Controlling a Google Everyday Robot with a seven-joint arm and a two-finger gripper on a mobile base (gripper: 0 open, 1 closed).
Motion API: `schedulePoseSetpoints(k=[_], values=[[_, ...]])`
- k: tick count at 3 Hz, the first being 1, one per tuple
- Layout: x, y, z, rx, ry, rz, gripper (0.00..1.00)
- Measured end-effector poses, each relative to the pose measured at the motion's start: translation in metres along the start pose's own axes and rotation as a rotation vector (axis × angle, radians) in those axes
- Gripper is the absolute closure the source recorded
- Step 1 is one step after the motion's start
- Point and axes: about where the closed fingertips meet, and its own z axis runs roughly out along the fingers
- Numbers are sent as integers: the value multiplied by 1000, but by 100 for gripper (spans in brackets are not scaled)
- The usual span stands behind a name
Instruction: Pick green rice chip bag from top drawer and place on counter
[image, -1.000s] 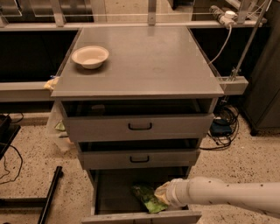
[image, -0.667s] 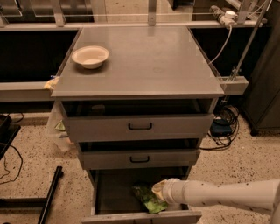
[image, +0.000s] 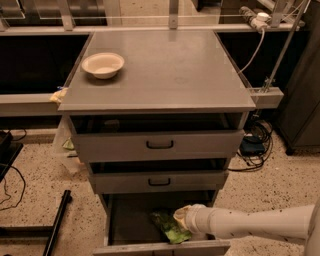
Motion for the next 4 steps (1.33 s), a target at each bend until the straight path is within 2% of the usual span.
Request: schedulePoseSetpoints(k=[1, 2, 3, 4], values=[[18, -10, 15, 41, 23, 3, 100], [33, -28, 40, 92, 5, 37, 80], [39, -39, 63, 103, -21, 75, 58], [41, -43, 84, 88, -49, 116, 35]])
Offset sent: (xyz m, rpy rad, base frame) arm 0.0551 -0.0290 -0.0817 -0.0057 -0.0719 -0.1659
